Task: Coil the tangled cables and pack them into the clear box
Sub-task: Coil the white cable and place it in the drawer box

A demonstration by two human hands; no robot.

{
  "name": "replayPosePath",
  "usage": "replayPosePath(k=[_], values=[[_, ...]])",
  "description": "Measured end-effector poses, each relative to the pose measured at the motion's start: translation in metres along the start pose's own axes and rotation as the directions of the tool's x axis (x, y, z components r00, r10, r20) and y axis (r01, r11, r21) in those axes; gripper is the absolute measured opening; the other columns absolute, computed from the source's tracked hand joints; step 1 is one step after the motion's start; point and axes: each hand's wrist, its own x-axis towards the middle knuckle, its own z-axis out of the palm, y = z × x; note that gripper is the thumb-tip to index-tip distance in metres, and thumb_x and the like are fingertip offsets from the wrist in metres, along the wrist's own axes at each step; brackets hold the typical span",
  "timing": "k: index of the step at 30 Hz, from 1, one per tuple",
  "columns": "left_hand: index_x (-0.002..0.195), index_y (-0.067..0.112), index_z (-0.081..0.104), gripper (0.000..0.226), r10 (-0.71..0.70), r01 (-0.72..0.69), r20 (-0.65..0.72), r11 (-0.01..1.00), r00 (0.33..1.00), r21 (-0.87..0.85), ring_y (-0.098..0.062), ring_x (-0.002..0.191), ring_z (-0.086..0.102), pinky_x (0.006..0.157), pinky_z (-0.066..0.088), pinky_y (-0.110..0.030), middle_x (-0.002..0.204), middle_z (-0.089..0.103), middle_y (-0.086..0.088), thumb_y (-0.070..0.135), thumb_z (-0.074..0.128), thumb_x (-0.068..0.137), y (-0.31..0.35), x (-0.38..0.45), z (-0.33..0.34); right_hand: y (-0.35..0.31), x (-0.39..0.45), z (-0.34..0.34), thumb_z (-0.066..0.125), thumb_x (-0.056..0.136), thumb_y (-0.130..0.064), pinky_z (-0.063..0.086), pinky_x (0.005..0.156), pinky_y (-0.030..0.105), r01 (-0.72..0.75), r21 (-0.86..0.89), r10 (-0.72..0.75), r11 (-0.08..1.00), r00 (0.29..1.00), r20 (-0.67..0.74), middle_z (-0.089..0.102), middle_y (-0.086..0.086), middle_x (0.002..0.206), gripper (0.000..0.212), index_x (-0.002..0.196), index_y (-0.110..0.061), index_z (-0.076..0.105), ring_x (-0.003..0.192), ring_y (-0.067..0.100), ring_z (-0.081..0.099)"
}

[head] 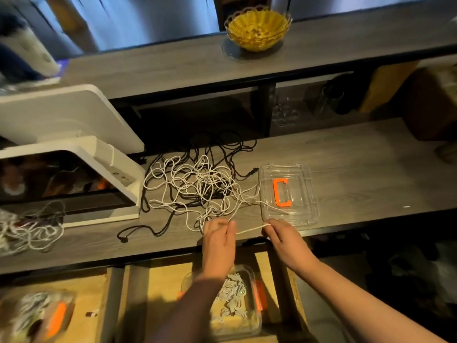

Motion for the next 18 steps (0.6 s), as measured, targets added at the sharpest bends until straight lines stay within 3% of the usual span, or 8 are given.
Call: replayPosePath(k=[3, 5, 6, 7, 10, 13, 15, 18], values=[[0.088, 0.016, 0.065, 0.029, -0.313, 0.292, -0.07, 0.933, 0.947, -0.21, -0.011, 0.107, 0.047, 0.095, 0.037, -0.026, 0.12, 0.054, -0.002, 0.036, 0.051, 0.102, 0.004, -0.014, -0.007, -0.007, -0.015, -0.007, 0.043, 0.104, -0.028, 0.043, 0.074, 0.031, -0.01, 0.07, 0.01, 0.998, 1.0, 0.004, 0.06, -0.004, 0.08, 0.027, 0.086, -0.021, 0.061, 0.08, 0.009, 0.053], [0.085, 0.008, 0.059, 0.024, -0.506, 0.472, 0.088, 0.709, 0.858, -0.524, -0.022, 0.09, 0.064, 0.079, 0.054, -0.033, 0.108, 0.067, -0.02, 0.026, 0.057, 0.101, 0.008, -0.02, -0.01, -0.01, -0.022, -0.01, 0.044, 0.104, -0.029, 0.044, 0.074, 0.033, -0.005, 0.092, 0.004, 0.996, 1.0, 0.005, 0.061, -0.003, 0.079, 0.027, 0.086, -0.019, 0.062, 0.08, 0.009, 0.055], [0.09, 0.004, 0.06, 0.019, -0.52, 0.491, 0.156, 0.606, 0.84, -0.626, -0.024, 0.085, 0.069, 0.073, 0.057, -0.032, 0.102, 0.07, -0.022, 0.02, 0.059, 0.1, 0.011, -0.023, -0.013, -0.013, -0.026, -0.01, 0.045, 0.104, -0.029, 0.045, 0.075, 0.035, -0.001, 0.088, -0.001, 0.996, 1.0, 0.018, 0.061, -0.003, 0.08, 0.027, 0.086, -0.018, 0.062, 0.081, 0.01, 0.055], [0.094, 0.002, 0.06, 0.013, -0.506, 0.47, 0.157, 0.58, 0.848, -0.666, -0.023, 0.081, 0.071, 0.072, 0.057, -0.031, 0.099, 0.073, -0.021, 0.015, 0.06, 0.099, 0.014, -0.027, -0.016, -0.014, -0.029, -0.01, 0.045, 0.104, -0.029, 0.046, 0.076, 0.036, 0.0, 0.074, -0.004, 0.997, 0.999, 0.049, 0.062, -0.002, 0.081, 0.027, 0.087, -0.017, 0.063, 0.082, 0.011, 0.056], [0.097, 0.005, 0.056, 0.002, -0.434, 0.329, 0.06, 0.58, 0.899, -0.745, -0.021, 0.077, 0.071, 0.071, 0.056, -0.028, 0.089, 0.074, -0.013, 0.004, 0.058, 0.097, 0.029, -0.038, -0.029, -0.017, -0.038, -0.004, 0.045, 0.103, -0.033, 0.049, 0.081, 0.037, -0.038, -0.062, 0.051, 0.997, 0.975, 0.217, 0.065, -0.001, 0.088, 0.027, 0.092, -0.019, 0.064, 0.087, 0.015, 0.058], [0.099, 0.01, 0.051, 0.014, -0.384, 0.288, 0.085, 0.51, 0.92, -0.811, -0.015, 0.053, 0.05, 0.056, 0.047, -0.028, 0.064, 0.052, -0.001, 0.0, 0.041, 0.101, 0.046, -0.046, -0.042, -0.019, -0.045, -0.006, 0.05, 0.1, -0.026, 0.05, 0.092, 0.036, -0.045, -0.189, 0.112, 0.981, 0.925, 0.364, 0.066, 0.0, 0.11, 0.02, 0.112, -0.023, 0.066, 0.106, 0.019, 0.06], [0.102, 0.013, 0.05, 0.017, -0.337, 0.292, 0.087, 0.626, 0.937, -0.723, -0.009, 0.046, 0.032, 0.044, 0.028, -0.023, 0.058, 0.038, 0.006, 0.004, 0.036, 0.102, 0.055, -0.052, -0.051, -0.026, -0.046, -0.015, 0.053, 0.098, -0.018, 0.044, 0.102, 0.029, -0.036, -0.175, 0.102, 0.984, 0.918, 0.384, 0.059, 0.0, 0.13, 0.033, 0.13, -0.024, 0.059, 0.123, 0.016, 0.054], [0.104, 0.027, 0.052, 0.02, -0.22, 0.228, 0.069, 0.879, 0.973, -0.418, -0.009, 0.052, 0.035, 0.048, 0.029, -0.024, 0.065, 0.041, 0.007, 0.014, 0.037, 0.102, 0.072, -0.067, -0.063, -0.052, -0.042, -0.032, 0.053, 0.098, -0.014, 0.04, 0.11, 0.029, 0.012, 0.052, -0.019, 0.999, 0.99, 0.14, 0.053, -0.002, 0.139, 0.042, 0.139, -0.023, 0.051, 0.128, 0.011, 0.048]])
